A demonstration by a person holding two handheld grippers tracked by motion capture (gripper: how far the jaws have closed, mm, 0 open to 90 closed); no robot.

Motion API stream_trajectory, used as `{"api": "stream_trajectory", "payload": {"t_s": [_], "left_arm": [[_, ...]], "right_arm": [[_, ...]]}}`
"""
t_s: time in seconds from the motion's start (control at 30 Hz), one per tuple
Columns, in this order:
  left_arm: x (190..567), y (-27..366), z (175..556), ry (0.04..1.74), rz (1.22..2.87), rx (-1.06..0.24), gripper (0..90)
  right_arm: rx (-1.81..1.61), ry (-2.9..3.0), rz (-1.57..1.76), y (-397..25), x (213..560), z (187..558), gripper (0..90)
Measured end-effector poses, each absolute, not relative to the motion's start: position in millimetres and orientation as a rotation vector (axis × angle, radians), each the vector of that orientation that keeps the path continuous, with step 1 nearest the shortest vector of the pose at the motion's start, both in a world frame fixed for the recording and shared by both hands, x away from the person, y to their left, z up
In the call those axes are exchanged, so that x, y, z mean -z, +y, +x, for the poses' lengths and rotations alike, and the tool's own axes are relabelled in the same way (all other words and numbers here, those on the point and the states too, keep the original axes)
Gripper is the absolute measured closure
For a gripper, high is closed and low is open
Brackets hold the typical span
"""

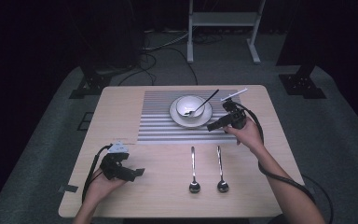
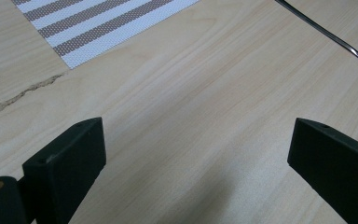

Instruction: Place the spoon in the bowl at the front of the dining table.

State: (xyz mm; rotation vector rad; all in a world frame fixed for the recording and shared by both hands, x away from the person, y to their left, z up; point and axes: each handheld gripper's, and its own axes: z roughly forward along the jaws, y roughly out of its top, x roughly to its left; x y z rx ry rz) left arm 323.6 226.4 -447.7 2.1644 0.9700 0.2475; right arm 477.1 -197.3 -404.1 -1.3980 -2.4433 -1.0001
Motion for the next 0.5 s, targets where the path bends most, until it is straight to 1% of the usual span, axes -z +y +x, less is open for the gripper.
{"api": "stream_trajectory", "payload": {"t_s": [0.5], "left_arm": [[448, 227, 323, 0.975, 2.166, -0.241, 3.1]], "right_arm": [[1.065, -2.404, -1.379, -206, 420, 448, 38.8]]}}
